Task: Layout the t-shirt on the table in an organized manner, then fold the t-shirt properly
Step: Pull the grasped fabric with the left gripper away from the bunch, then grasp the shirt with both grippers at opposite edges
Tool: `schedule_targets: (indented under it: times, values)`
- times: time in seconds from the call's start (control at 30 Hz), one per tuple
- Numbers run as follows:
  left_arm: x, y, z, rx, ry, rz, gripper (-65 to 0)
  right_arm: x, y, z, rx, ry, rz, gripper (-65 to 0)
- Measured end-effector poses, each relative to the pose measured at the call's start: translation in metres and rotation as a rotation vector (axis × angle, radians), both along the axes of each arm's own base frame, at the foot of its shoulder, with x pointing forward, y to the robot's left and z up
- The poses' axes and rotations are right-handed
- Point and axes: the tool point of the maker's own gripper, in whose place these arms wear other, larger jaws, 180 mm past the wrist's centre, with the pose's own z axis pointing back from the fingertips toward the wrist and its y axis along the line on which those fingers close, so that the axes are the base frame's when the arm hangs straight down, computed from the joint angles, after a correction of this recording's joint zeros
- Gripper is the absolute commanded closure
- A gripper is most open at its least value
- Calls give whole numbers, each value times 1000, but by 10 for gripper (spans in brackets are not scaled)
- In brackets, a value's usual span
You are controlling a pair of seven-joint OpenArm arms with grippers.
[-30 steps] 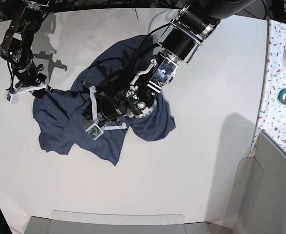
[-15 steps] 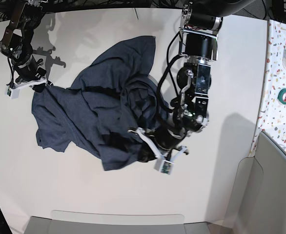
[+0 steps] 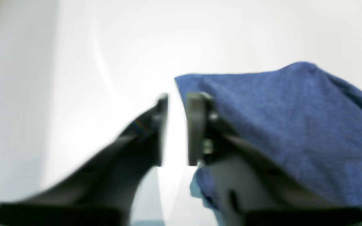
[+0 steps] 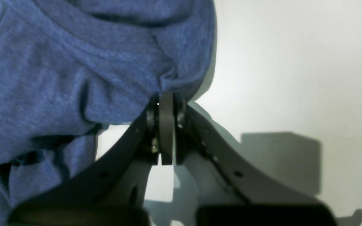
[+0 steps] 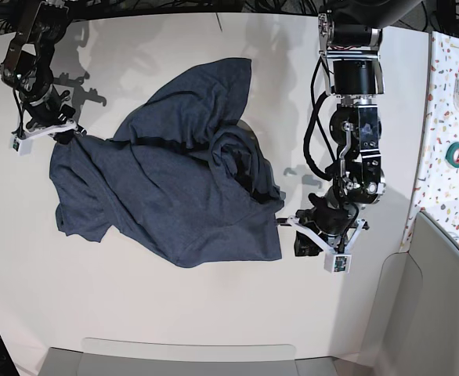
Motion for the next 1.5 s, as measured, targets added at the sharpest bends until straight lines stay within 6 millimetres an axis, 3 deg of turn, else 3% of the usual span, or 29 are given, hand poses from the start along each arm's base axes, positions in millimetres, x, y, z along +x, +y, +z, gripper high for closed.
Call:
schedule_targets:
  times: [0.17,0.27,0.37,0.43,0.57,0.8,0.97,1.1,1.23,1.5]
  values:
    - [-5,-21,26,11,-71,-49,-240,0,0,1,0,-3,1,-6]
    - [1,-58,36,73,-23,-179,-240,1,0,1,0,-4,2,-6]
    - [20,-90,52,101,-28,-267,-240,-4,1,-1,-2,6,7,-6]
    - [29,-103,43,140,14,-308,-240,-8,2,1,-11,7,13,-6]
    - [37,-116,2,228,137,-370,-240,-10,7,10,-22,-16,28,-6]
    - [65,-156,-22,246,167,-412,-240,-19,7,5,-28,7,33,-6]
    - [58,-176,-43,223,213,-427,-240,-33,18,8,-42,17,67,-5]
    - [64,-187,-31,204,172,-436,-240,-41,36,7,-41,32,129,-5]
    - [71,-183,-23,208,148,-422,-240,-53,56,-3,-22,70,187,-3]
    - [61,-185,-38,194,169,-425,-240,-76,98,-17,10,134,330,-2]
